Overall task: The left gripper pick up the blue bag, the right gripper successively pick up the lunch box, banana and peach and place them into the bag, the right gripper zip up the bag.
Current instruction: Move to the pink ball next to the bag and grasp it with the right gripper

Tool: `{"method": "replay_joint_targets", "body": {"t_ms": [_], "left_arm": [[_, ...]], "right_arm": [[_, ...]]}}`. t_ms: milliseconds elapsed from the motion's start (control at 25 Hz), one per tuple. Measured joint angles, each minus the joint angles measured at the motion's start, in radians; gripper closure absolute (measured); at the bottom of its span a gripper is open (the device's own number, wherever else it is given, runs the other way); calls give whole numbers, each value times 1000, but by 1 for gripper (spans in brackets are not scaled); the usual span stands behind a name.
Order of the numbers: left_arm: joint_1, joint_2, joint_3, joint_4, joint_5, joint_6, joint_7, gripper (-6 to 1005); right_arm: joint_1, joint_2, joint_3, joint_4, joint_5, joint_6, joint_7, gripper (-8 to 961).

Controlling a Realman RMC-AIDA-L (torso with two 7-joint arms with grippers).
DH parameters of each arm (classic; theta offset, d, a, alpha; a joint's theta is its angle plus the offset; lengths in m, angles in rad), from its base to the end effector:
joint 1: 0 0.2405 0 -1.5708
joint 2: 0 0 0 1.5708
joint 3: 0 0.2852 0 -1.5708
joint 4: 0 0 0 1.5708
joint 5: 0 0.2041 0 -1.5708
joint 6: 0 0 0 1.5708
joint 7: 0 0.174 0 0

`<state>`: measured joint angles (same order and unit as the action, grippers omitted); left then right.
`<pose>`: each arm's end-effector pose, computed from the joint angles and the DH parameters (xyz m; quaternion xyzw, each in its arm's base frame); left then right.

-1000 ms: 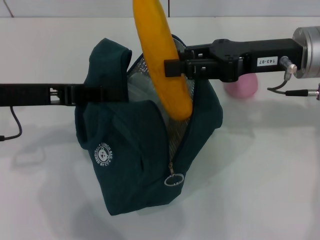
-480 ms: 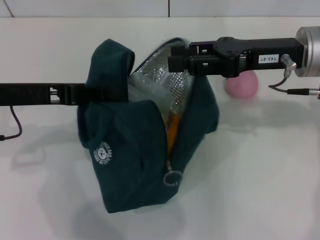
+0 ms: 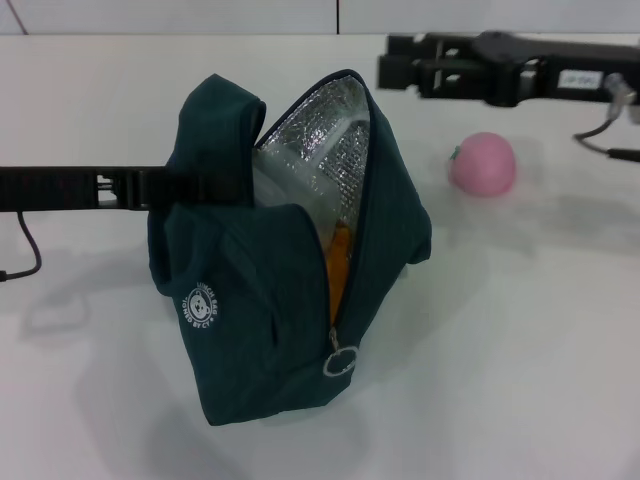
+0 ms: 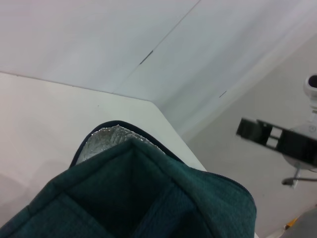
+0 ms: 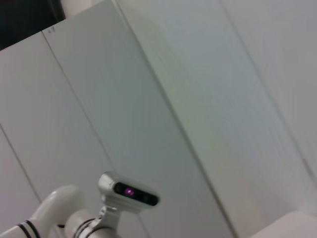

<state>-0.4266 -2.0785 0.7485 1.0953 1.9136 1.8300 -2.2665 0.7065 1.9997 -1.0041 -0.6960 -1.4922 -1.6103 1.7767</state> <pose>-0.2342 0.3206 0.0219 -0.8542 -0.4510 -0.2586 0.0132 0.1375 0.3916 -0.0035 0.8986 -0.2223 -0.3783 0.0047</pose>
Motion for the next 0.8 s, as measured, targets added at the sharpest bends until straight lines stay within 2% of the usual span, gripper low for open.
{"method": "replay_joint_targets", "body": {"t_ms": [120, 240, 520, 720, 800], "left_arm": [[1, 0, 0, 0, 0, -1, 3, 957], [2, -3, 0, 0, -1, -1, 6, 957], [4, -4, 0, 0, -1, -2, 7, 957], [6, -1, 0, 0, -1, -2, 7, 957], [6, 0, 0, 0, -1, -2, 7, 957]], "right_arm": [[-27, -11, 28, -5, 4, -3, -86, 207], [-62, -12, 43, -6, 4, 7, -197, 192], [-147, -21, 44, -14, 4, 100, -382, 157], [-176, -20, 45, -7, -14, 217, -439, 139], [-187, -11, 45, 7, -16, 308, -462, 132]]}}
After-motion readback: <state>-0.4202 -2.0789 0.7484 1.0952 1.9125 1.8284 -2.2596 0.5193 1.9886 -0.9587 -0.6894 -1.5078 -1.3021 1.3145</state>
